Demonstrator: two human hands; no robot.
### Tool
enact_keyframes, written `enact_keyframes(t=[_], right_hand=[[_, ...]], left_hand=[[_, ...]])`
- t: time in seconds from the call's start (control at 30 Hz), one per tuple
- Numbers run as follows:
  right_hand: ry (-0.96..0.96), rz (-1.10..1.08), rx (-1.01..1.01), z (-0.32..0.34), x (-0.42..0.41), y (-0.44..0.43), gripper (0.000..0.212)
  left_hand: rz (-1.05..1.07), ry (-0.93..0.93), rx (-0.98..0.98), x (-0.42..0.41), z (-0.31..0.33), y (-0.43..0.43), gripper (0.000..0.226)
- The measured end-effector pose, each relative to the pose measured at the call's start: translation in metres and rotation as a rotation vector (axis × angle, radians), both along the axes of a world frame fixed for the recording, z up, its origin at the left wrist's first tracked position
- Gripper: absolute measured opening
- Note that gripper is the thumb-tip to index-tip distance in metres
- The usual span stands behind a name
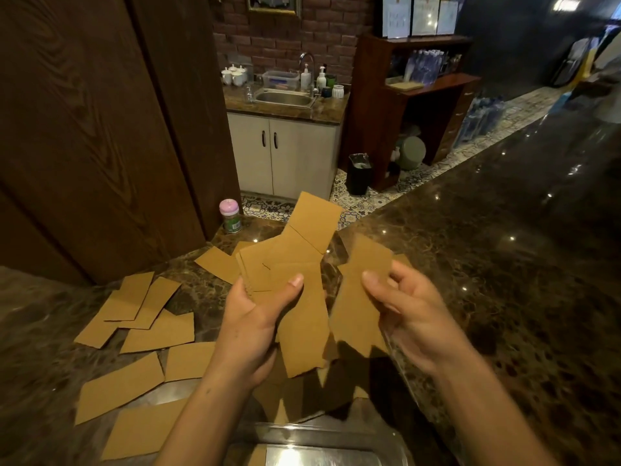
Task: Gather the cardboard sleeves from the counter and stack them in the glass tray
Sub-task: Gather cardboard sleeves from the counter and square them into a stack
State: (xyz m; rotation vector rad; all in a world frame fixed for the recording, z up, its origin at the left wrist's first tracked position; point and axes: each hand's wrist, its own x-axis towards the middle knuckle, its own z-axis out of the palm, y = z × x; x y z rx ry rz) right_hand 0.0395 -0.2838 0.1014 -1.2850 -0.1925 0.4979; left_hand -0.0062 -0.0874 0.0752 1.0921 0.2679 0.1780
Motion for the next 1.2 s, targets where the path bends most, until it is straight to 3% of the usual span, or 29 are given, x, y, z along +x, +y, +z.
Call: enact_keyframes(t=[0.07,0.17,0.33,0.47,0.6,0.67,0.8,0.87,0.97,1.07,1.2], right_hand=[[0.047,-0.126,0.034,-0.016,-0.017,0.012,0.039],[-0.053,-0.140,-0.152,-0.029,-0.033,0.026,0.033],[-0.034,-0.053,-0.184,-0.029,-0.031,0.017,0.019],[0.049,-0.172,-0.049,-0.026,-0.025,0.009,0.024],[0.027,-0.259,-0.003,-0.021,-0.025,0.012,0.027],[-0.081,-0.306,-0.110,-0.017,-0.028,0.015,0.017],[-0.756,-0.520,-0.657,-0.007,-0.033,0.009,0.016],[-0.981,-0.451,-0.770,-0.003,-0.041,0.014,0.024],[-1.120,-0.259,-0.903,-0.009,-0.057,0.029,0.034],[-1.125,-0.200,-0.987,-0.014,-0.064,0.035,0.034],[-1.125,-0.141,-1.015,-0.008,-0.063,0.031,0.024]], left_hand=[[0.032,-0.010,-0.016,0.002,-0.003,-0.004,0.049],[0.059,-0.016,-0.020,0.004,-0.007,-0.007,0.049],[0.085,-0.007,-0.061,0.003,-0.007,-0.003,0.043],[0.089,0.019,-0.152,0.000,-0.006,0.001,0.020],[0.044,0.034,-0.046,-0.007,-0.006,-0.004,0.025],[0.052,0.022,0.044,-0.009,-0.010,-0.008,0.028],[0.099,0.018,0.131,-0.013,-0.010,-0.014,0.018],[0.074,0.031,0.162,-0.013,-0.011,-0.017,0.027],[0.018,0.074,0.245,-0.015,-0.012,-0.024,0.065],[-0.007,0.050,0.197,-0.017,-0.015,-0.026,0.037],[0.006,0.071,0.102,-0.020,-0.023,-0.018,0.041]])
